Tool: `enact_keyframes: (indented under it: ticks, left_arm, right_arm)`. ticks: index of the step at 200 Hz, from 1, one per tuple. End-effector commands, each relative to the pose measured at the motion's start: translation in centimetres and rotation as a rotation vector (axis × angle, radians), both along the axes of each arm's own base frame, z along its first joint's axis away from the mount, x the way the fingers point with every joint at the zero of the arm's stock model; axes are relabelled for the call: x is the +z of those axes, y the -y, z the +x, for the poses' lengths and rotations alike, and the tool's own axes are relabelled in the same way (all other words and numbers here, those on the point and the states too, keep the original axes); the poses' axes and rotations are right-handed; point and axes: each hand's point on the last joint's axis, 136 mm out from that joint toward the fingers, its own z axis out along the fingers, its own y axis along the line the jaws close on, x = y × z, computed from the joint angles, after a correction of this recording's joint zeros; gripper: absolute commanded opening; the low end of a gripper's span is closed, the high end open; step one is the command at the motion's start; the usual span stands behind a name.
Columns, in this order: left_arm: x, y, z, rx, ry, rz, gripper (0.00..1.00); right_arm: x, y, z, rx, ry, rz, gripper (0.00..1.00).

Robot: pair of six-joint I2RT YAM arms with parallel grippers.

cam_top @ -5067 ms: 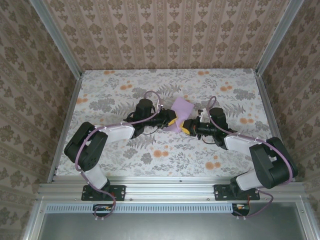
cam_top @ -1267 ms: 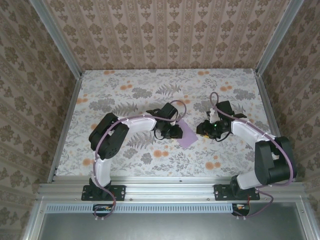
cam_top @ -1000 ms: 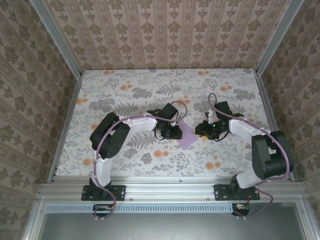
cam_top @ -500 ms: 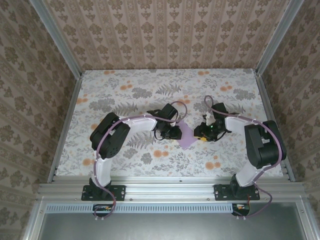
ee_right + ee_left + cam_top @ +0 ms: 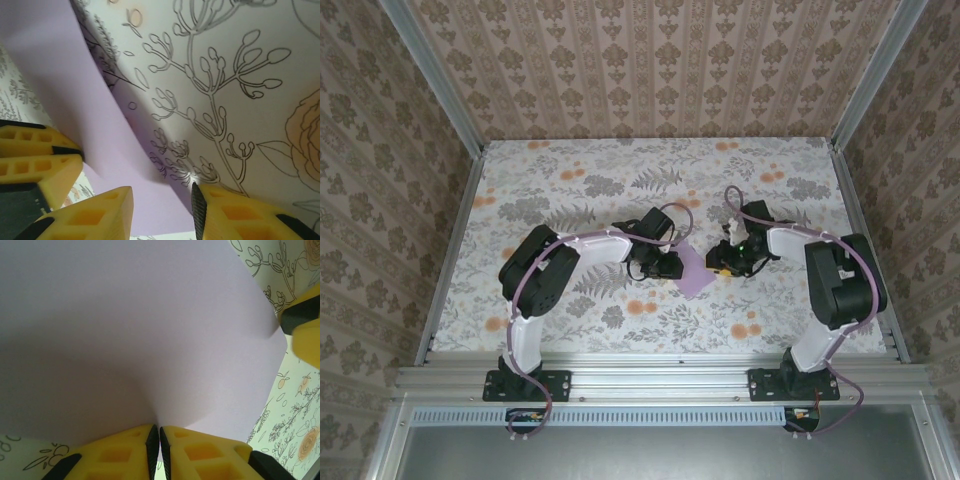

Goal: Fold a paper plane with a square sheet of paper (pick it up from the middle)
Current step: Third fold the triangle at the center of the table.

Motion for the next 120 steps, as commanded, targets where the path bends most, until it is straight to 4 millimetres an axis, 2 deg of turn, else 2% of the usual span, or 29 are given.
enact_keyframes:
  ticks: [1, 72, 120]
  left_arm:
    - [-3.6, -2.7, -1.5, -0.007, -0.054, 0.125, 0.22]
    - [-3.8, -2.7, -1.7, -0.008, -0.066, 0.125, 0.22]
    - [-3.8, -2.7, -1.7, -0.011, -0.066, 0.122, 0.22]
  right_arm:
    - [-0.1, -0.5, 0.0, 0.033, -0.009, 0.036, 0.39]
    - [2.2, -1.8, -1.9, 0.102, -0.010, 0.144, 0.38]
    - [3.3, -2.0, -2.2, 0.096, 0.005, 0.168, 0.36]
